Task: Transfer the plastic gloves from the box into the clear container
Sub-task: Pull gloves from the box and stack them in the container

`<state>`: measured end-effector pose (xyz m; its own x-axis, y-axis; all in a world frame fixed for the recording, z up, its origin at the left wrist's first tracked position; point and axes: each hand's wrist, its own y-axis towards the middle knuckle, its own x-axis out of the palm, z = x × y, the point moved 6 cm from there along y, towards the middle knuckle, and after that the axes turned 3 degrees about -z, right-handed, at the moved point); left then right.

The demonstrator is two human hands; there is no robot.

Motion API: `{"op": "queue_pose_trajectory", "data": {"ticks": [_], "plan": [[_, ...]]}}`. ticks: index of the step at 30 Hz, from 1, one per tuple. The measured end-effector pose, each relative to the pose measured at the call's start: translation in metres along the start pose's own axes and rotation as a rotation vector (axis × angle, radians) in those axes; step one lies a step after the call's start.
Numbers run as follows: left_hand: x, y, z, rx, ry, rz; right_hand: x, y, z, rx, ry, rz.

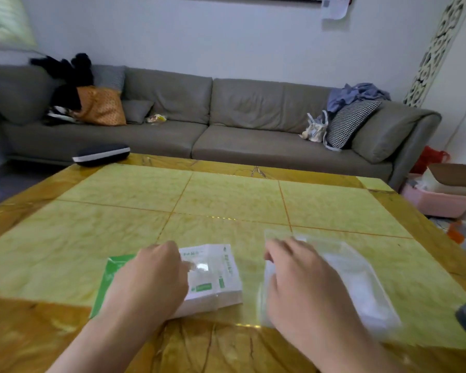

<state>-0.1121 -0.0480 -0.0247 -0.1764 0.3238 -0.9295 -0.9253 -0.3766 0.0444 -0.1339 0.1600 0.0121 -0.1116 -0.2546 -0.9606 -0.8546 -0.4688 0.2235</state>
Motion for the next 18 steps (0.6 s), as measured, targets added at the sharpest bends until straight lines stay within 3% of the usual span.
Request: {"op": "queue_pose_trajectory", "data": {"ticks": [2,5,9,14,16,18], "plan": [[0.013,0.006,-0.023,0.002,0.097,-0.128,0.029,-0.002,-0.034,-0.153,0.146,-0.13],[0.038,0.006,-0.031,0.197,0.344,-0.324,0.076,0.002,-0.066,-0.228,0.198,-0.339],[0.04,0.008,-0.034,0.174,0.315,-0.387,0.106,0.006,-0.07,-0.261,0.109,-0.307],[0.034,0.02,-0.04,0.061,0.051,-0.298,0.107,0.007,-0.064,-0.248,0.094,-0.23],[0.018,0.02,-0.04,0.045,-0.115,-0.155,0.103,0.006,-0.066,-0.249,0.098,-0.191],[-0.002,0.018,-0.041,0.035,-0.218,0.02,0.105,0.007,-0.068,-0.257,0.103,-0.265]]}}
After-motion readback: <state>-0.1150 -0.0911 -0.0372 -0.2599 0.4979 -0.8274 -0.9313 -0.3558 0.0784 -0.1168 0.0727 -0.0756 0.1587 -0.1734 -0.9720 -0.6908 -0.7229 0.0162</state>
